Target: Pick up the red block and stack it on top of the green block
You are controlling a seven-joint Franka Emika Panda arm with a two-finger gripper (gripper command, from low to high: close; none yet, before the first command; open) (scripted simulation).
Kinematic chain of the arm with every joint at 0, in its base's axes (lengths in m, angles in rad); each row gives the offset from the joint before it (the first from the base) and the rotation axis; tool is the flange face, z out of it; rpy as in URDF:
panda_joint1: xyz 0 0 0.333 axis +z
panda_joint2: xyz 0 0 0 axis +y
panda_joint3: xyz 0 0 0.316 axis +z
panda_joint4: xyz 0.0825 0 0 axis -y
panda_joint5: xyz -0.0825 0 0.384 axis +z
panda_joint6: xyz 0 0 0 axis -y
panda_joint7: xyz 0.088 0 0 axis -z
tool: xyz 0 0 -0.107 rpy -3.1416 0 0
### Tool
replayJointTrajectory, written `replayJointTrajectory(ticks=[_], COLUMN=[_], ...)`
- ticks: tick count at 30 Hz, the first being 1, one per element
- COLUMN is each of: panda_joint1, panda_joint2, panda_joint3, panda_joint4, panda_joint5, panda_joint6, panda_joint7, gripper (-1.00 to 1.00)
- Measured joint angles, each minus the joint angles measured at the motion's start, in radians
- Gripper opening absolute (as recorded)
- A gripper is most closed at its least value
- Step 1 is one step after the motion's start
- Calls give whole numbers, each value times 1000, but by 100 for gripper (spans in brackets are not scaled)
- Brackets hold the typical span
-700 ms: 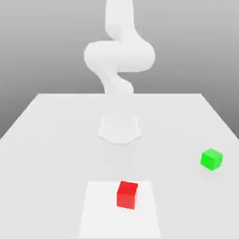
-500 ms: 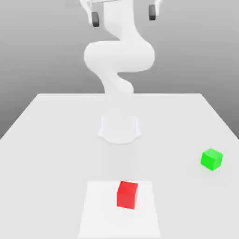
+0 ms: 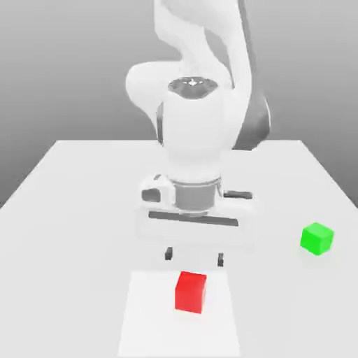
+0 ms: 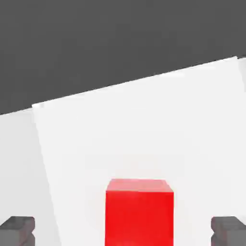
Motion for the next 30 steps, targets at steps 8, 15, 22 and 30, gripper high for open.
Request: replayJointTrajectory(ticks=[8, 15, 22, 30], panda_joint1=[-2, -3, 18, 206], panda_joint2=[189, 145, -36, -77], panda_joint3=[3, 2, 30, 111], panda_joint4=[21, 16, -12, -16], panda_joint5=[-6, -12, 4, 50], panda_joint6=[160, 123, -33, -73], panda_joint7=[8, 11, -52, -413], gripper=[-100, -100, -100, -100])
